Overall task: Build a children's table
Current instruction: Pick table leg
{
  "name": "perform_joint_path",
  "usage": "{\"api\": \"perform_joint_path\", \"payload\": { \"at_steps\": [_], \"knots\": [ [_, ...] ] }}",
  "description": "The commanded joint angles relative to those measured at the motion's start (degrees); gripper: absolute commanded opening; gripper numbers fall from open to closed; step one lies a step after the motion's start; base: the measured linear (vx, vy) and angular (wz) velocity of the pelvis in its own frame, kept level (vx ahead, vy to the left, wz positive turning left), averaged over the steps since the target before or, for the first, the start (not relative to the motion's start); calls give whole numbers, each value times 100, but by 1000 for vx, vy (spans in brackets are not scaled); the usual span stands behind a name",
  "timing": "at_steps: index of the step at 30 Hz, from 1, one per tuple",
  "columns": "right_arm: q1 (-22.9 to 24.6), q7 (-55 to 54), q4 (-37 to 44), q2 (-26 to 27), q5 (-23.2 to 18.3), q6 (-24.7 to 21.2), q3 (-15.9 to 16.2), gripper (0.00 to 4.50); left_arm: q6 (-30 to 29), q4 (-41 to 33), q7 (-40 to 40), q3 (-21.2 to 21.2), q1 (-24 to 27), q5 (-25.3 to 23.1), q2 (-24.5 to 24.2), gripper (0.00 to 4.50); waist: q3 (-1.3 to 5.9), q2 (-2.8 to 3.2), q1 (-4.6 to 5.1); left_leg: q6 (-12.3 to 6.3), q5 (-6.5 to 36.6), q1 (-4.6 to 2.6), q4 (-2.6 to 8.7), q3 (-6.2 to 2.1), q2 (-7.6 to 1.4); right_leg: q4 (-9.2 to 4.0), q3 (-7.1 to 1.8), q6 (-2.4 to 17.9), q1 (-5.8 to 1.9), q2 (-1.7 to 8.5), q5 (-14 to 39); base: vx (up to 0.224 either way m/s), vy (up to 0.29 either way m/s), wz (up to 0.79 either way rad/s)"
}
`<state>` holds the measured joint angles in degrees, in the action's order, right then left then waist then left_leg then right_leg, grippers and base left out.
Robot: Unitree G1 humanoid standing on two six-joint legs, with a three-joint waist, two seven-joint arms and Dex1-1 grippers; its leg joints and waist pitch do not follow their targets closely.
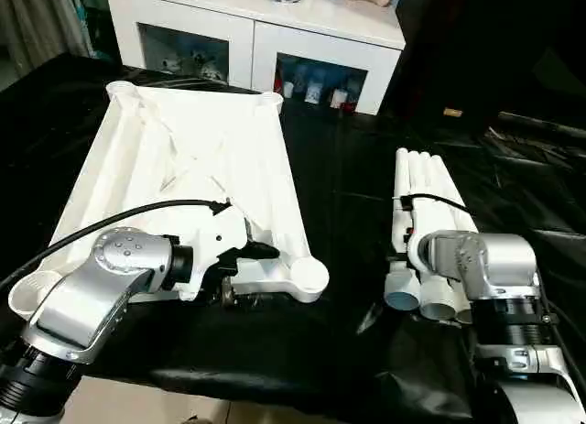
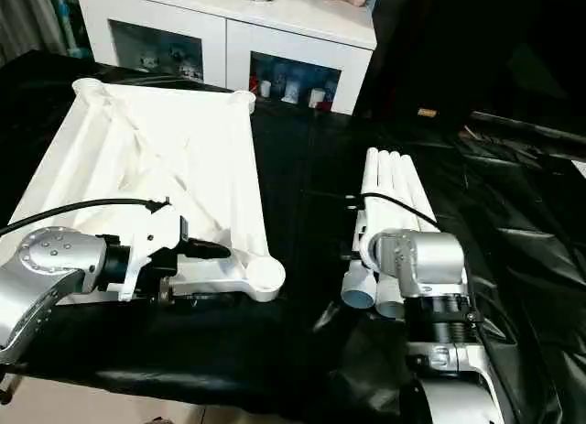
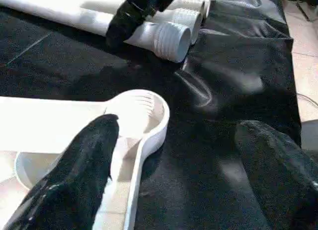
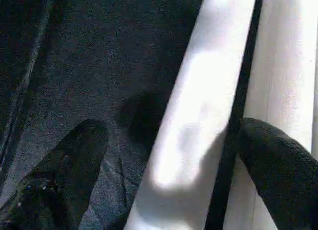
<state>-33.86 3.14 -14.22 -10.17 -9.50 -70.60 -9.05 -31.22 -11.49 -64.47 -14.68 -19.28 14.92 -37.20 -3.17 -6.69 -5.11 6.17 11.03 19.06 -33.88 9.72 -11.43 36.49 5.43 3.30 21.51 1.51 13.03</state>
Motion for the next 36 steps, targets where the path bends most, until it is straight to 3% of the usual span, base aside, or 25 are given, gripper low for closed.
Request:
{"api": "perform_joint_path", "payload": {
  "at_steps": [1, 6, 13, 28, 31, 33, 36],
  "knots": [
    [-64, 44, -141, 7, -126, -214, -251, 450, -13, -139, -38, -111, -145, 24, -10, 447, 314, 89, 7, 224, 315, 6, 394, -64, -218, -403, -476, 305, -290, 655, 533, 0, 0, 0],
    [-102, 62, -324, 89, -261, -247, -455, 450, -18, -157, -24, -144, -168, 32, 2, 447, 331, 86, -2, 216, 212, 18, 387, -65, -225, -386, -474, 346, -307, 671, 402, 0, 0, 0],
    [-174, 93, -474, 108, -277, -199, -499, 387, -16, -185, -45, -112, -175, 48, -19, 450, 320, 63, 1, 204, 225, 18, 387, -58, -217, -398, -471, 346, -299, 666, 500, 0, 0, 0],
    [-182, 143, -506, 203, -404, -71, -604, 269, -61, -262, 79, -49, -169, 49, -31, 450, 326, 80, -7, 210, 183, 18, 388, -59, -221, -382, -469, 339, -294, 667, 409, 0, 0, 0],
    [-168, 144, -518, 207, -423, -76, -633, 246, -301, -287, 282, -39, -210, 31, 46, 450, 324, 68, -6, 222, 202, 16, 386, -57, -222, -376, -468, 357, -293, 665, 391, 0, 0, 0],
    [-171, 123, -682, 234, -421, 49, -652, 214, -213, -186, 441, -49, -224, -76, 147, 450, 320, 35, -10, 204, 214, 30, 383, -55, -218, -397, -471, 318, -302, 674, 531, 0, 0, 0],
    [-168, 107, -698, 276, -440, 56, -670, 194, -73, -162, 533, 1, -210, -105, 217, 450, 317, 38, -12, 232, 240, 20, 384, -61, -225, -407, -468, 268, -289, 673, 660, 0, 0, 0]
  ]
}}
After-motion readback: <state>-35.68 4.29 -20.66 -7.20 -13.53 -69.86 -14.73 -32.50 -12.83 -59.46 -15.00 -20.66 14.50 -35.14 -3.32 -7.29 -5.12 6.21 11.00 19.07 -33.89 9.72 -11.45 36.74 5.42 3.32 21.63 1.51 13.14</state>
